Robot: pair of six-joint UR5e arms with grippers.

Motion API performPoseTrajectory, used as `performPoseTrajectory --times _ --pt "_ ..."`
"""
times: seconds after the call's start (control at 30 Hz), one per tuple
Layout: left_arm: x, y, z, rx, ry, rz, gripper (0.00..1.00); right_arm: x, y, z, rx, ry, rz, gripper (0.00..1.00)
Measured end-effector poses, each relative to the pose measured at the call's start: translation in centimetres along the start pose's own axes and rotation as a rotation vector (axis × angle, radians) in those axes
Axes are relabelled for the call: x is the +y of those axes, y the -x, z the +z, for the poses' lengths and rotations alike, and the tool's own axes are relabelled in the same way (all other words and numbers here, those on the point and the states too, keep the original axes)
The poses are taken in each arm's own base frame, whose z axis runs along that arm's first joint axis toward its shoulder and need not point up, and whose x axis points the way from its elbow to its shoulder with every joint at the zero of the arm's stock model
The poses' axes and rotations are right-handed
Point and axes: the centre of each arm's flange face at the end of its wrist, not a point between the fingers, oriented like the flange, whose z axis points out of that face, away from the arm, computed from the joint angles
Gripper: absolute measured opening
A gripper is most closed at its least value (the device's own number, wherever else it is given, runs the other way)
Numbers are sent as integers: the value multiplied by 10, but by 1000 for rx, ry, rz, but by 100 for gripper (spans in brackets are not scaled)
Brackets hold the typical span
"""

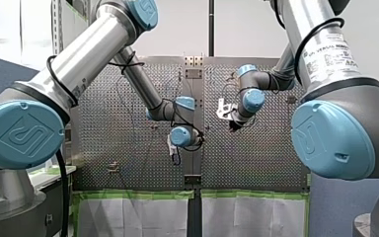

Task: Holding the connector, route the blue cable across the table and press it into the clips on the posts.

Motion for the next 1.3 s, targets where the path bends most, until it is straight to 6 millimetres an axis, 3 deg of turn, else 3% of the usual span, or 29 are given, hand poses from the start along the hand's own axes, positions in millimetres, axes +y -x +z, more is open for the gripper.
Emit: performPoseTrajectory --times 0.87,1.07,1.3 --pt "16 36 39 -49 2 -34 1 19 3 32 55 -54 32 0" --pt "31 44 50 -51 -5 -35 1 21 -4 39 67 -55 36 0" --pt "62 48 65 -39 0 -21 1 30 -13 46 82 -43 45 0"
